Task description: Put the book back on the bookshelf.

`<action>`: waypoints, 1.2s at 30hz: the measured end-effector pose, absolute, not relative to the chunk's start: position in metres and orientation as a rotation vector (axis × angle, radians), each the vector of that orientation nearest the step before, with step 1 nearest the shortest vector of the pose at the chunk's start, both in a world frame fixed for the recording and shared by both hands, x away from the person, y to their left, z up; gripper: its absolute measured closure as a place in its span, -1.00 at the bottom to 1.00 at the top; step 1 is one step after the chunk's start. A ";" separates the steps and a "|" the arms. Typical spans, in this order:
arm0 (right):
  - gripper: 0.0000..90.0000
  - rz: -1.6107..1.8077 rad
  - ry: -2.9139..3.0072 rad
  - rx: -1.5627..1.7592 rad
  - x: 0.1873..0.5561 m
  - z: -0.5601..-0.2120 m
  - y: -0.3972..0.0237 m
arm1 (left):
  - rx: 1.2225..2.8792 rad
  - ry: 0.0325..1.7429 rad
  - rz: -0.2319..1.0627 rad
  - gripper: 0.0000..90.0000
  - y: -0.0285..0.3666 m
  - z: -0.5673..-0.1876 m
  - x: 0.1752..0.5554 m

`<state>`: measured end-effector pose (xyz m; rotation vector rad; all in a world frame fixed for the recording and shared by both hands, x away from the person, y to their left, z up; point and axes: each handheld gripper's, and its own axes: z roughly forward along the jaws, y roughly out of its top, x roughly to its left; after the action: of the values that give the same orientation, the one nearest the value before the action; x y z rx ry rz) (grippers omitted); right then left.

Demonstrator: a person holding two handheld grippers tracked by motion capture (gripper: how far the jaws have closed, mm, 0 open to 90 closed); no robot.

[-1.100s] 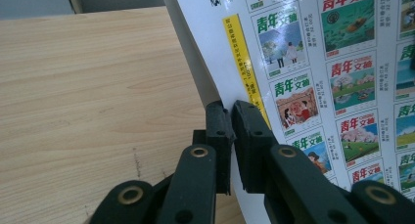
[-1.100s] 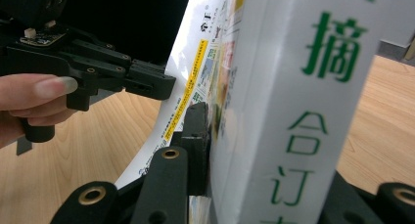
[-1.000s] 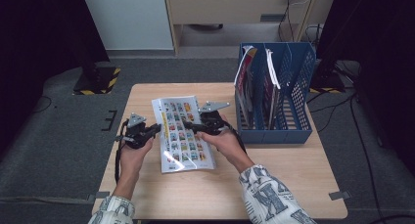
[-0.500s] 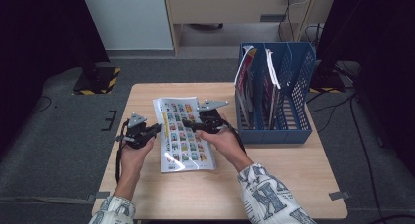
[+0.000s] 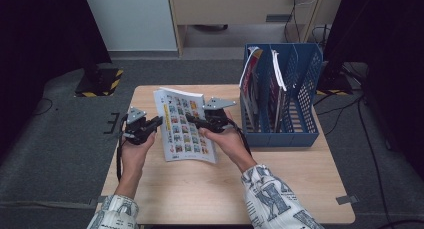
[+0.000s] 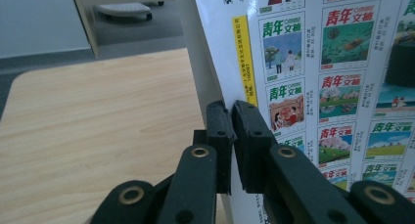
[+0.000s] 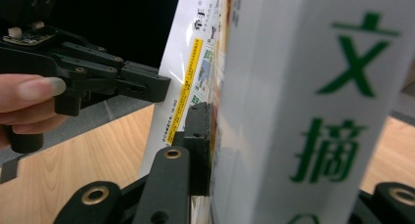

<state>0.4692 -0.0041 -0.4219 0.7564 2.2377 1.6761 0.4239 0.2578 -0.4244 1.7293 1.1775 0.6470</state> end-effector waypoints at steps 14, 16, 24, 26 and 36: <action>0.61 1.694 2.219 0.723 0.457 -0.428 -0.022 | 1.740 1.105 0.682 0.89 0.248 -0.420 0.407; 0.61 1.694 2.217 0.721 0.455 -0.428 -0.023 | 1.739 1.099 0.682 0.89 0.248 -0.420 0.406; 0.60 1.729 2.217 0.681 0.444 -0.428 -0.026 | 1.705 1.045 0.668 0.89 0.255 -0.424 0.392; 0.58 1.743 2.221 0.666 0.441 -0.428 -0.027 | 1.700 1.039 0.665 0.89 0.256 -0.424 0.389; 0.46 1.757 2.211 0.662 0.440 -0.429 -0.025 | 1.681 1.034 0.661 0.89 0.257 -0.426 0.386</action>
<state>0.4403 -0.0248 -0.4291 0.6620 2.2110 1.7567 0.3861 0.2569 -0.4256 1.6810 1.0335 0.6614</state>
